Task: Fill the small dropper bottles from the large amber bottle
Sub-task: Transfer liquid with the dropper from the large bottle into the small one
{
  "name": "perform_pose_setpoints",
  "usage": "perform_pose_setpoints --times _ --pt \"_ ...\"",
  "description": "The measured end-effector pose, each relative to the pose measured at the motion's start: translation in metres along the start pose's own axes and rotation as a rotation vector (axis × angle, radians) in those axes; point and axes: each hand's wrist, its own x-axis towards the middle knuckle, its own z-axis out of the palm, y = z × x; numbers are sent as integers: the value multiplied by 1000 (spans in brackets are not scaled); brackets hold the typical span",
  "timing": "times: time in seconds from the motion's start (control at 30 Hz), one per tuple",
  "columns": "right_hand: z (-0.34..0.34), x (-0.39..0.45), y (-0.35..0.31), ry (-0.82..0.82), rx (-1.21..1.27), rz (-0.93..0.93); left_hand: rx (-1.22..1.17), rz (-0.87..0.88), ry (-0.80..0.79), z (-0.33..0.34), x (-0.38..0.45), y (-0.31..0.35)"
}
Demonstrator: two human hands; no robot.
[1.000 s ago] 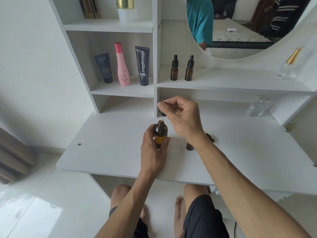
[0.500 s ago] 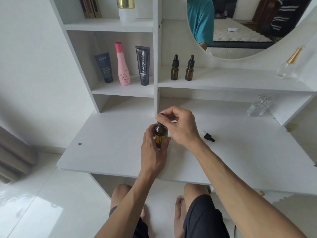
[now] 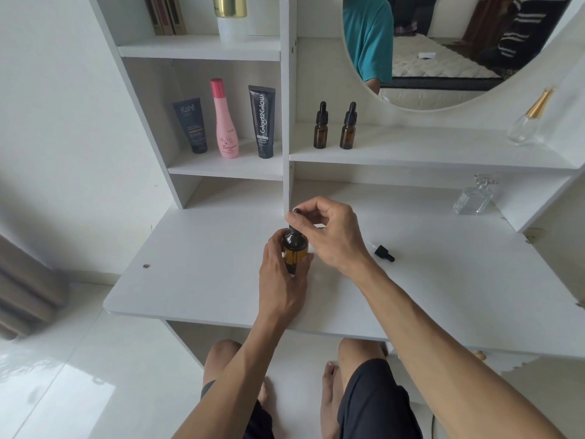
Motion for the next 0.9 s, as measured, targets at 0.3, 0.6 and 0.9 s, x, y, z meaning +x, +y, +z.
perform_pose_setpoints --times 0.3,0.6,0.9 --pt "-3 -2 -1 -6 10 20 -1 11 13 0 -1 6" --pt "-32 -3 -2 104 -34 30 29 18 12 -1 -1 6" --pt "-96 -13 53 266 -299 258 130 62 151 3 -7 10"
